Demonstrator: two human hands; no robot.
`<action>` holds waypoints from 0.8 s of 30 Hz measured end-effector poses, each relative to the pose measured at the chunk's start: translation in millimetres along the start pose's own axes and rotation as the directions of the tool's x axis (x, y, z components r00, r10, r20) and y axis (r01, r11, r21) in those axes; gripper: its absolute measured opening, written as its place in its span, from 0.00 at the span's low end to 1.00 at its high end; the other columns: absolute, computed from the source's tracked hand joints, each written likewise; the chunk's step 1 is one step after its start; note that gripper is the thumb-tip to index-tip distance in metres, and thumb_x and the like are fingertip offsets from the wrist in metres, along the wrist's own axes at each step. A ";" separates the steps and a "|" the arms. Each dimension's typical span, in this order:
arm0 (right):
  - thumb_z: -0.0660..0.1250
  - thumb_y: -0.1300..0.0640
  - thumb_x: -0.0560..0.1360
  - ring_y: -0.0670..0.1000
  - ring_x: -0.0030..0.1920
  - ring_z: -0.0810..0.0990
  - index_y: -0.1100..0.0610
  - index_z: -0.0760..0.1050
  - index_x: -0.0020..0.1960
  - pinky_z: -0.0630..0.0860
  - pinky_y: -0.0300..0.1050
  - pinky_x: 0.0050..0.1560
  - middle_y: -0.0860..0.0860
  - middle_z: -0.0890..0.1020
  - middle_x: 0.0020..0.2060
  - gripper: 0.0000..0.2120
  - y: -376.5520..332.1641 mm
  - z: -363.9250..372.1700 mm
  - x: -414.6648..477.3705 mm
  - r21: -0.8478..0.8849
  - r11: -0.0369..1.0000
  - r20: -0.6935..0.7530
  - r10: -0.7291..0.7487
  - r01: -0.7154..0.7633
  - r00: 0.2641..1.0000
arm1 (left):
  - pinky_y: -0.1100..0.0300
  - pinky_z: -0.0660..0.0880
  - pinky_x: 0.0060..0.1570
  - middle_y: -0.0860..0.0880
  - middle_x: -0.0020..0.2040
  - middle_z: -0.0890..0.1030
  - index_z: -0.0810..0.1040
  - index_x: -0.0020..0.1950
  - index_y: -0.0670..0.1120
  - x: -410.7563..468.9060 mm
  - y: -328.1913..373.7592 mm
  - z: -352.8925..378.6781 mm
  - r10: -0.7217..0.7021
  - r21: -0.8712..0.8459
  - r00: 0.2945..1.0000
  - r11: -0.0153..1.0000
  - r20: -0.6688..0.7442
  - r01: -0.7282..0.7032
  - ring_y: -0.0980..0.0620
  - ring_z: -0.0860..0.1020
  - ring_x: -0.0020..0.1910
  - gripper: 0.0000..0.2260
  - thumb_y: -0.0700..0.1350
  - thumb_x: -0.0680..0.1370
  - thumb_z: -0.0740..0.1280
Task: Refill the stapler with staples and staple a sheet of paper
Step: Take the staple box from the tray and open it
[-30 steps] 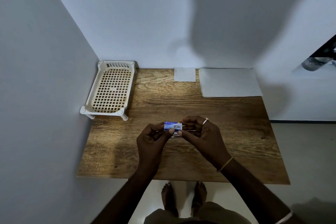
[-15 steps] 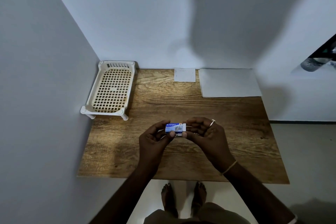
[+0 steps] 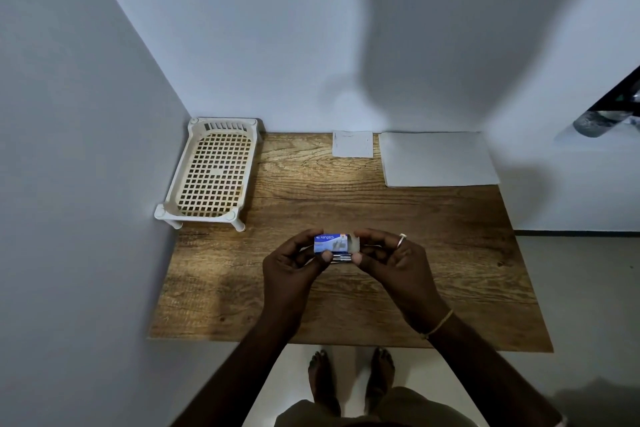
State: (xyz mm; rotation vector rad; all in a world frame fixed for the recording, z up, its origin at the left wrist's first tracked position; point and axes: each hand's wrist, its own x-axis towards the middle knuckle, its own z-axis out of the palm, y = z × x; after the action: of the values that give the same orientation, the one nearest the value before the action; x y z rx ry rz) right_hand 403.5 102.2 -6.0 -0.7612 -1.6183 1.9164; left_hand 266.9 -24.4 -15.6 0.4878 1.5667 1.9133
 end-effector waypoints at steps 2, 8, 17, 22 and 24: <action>0.77 0.66 0.71 0.54 0.53 0.86 0.57 0.81 0.59 0.83 0.46 0.50 0.53 0.87 0.53 0.18 -0.7 0.0 0.5 -0.026 1.000 0.018 0.003 -0.002 1.000 | 0.56 0.83 0.51 0.44 0.55 0.87 0.83 0.59 0.42 0.9 -0.4 -1.1 0.004 0.007 1.000 1.000 0.001 -0.004 0.44 0.86 0.54 0.18 0.39 0.70 0.77; 0.76 0.52 0.73 0.51 0.47 0.87 0.52 0.83 0.52 0.85 0.50 0.46 0.49 0.87 0.47 0.09 -5.9 -0.4 3.0 -0.227 0.974 -0.007 -0.019 0.017 1.000 | 0.58 0.82 0.51 0.46 0.56 0.87 0.84 0.58 0.45 2.0 -2.4 -5.5 0.028 0.069 0.999 0.997 0.046 -0.031 0.45 0.86 0.55 0.17 0.34 0.72 0.77; 0.75 0.55 0.74 0.49 0.40 0.87 0.52 0.84 0.47 0.83 0.43 0.40 0.49 0.87 0.41 0.03 -5.6 -5.6 9.5 -0.326 0.944 0.005 -0.043 0.042 0.999 | 0.59 0.82 0.52 0.47 0.56 0.87 0.84 0.58 0.46 0.4 -2.9 -6.7 0.029 0.098 0.997 0.995 0.072 -0.036 0.47 0.86 0.56 0.17 0.32 0.72 0.76; 0.73 0.58 0.76 0.45 0.45 0.86 0.52 0.83 0.50 0.84 0.44 0.42 0.46 0.86 0.43 0.03 -5.1 -4.0 9.5 -0.393 0.916 -0.032 -0.100 0.080 0.994 | 0.58 0.82 0.54 0.47 0.56 0.87 0.85 0.58 0.48 1.0 -4.0 -7.1 0.005 0.108 0.998 0.994 0.068 -0.012 0.48 0.85 0.57 0.17 0.33 0.72 0.76; 0.72 0.59 0.77 0.42 0.46 0.85 0.52 0.83 0.50 0.83 0.40 0.42 0.43 0.85 0.44 0.04 -6.9 -2.7 8.1 -0.514 0.843 0.008 -0.177 0.156 0.984 | 0.58 0.81 0.54 0.48 0.56 0.87 0.85 0.58 0.48 0.4 -4.6 -6.7 0.005 0.126 0.997 0.992 0.072 -0.014 0.48 0.85 0.57 0.17 0.33 0.72 0.77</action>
State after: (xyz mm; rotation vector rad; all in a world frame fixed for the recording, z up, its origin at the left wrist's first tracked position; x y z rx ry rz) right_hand 399.9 110.9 -0.2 -0.8191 -2.1291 1.3416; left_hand 263.5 -28.6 -21.6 0.6119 1.6486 1.7907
